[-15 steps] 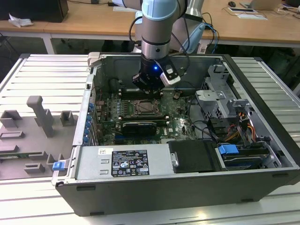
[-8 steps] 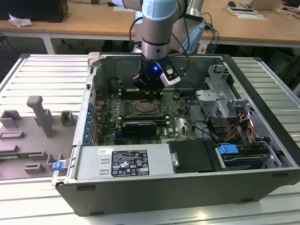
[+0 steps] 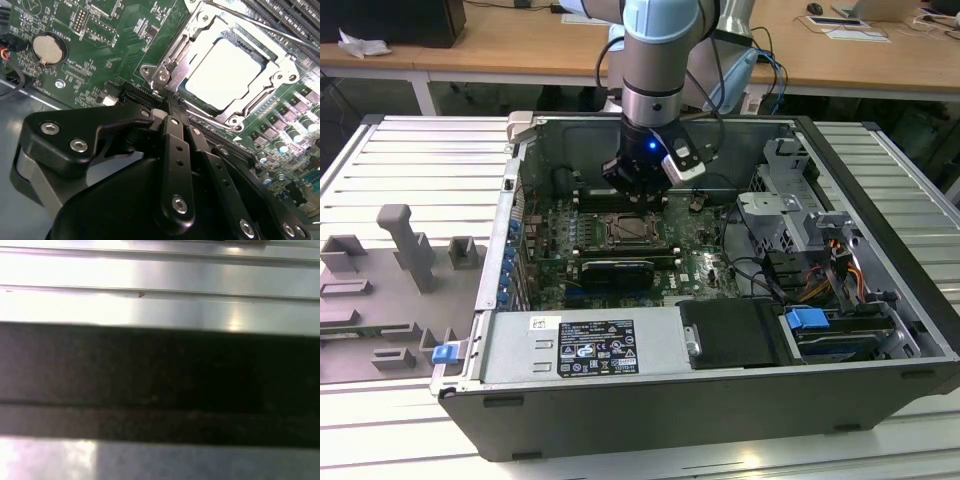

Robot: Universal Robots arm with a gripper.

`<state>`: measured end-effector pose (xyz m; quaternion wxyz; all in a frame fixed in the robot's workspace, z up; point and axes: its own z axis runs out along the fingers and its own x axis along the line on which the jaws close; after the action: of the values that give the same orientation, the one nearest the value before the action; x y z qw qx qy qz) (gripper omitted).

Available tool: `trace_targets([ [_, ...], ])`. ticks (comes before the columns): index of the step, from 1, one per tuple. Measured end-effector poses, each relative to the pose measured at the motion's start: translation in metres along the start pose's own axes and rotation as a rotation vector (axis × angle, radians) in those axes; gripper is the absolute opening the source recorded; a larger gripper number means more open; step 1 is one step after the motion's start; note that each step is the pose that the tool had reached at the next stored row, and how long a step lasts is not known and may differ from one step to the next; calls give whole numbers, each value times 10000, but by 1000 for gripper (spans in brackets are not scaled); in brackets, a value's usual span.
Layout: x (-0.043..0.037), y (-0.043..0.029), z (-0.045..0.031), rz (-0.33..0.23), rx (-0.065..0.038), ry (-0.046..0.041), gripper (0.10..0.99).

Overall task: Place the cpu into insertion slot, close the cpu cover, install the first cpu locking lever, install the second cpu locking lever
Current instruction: 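Install the first cpu locking lever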

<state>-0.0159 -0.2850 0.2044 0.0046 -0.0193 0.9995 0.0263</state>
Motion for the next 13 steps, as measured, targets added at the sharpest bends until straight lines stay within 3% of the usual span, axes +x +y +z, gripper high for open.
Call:
trace_targets([
  [4,-3,0,13,2,46,7,106],
  [5,-5,-2,26,0,-14,10,106],
  [6,-6,0,34,1,-164,1,106],
  [7,-6,1,28,4,-206,-3,106],
  [10,-7,6,-90,2,-201,1,106],
  [13,-6,-7,-92,2,-201,0,106],
])
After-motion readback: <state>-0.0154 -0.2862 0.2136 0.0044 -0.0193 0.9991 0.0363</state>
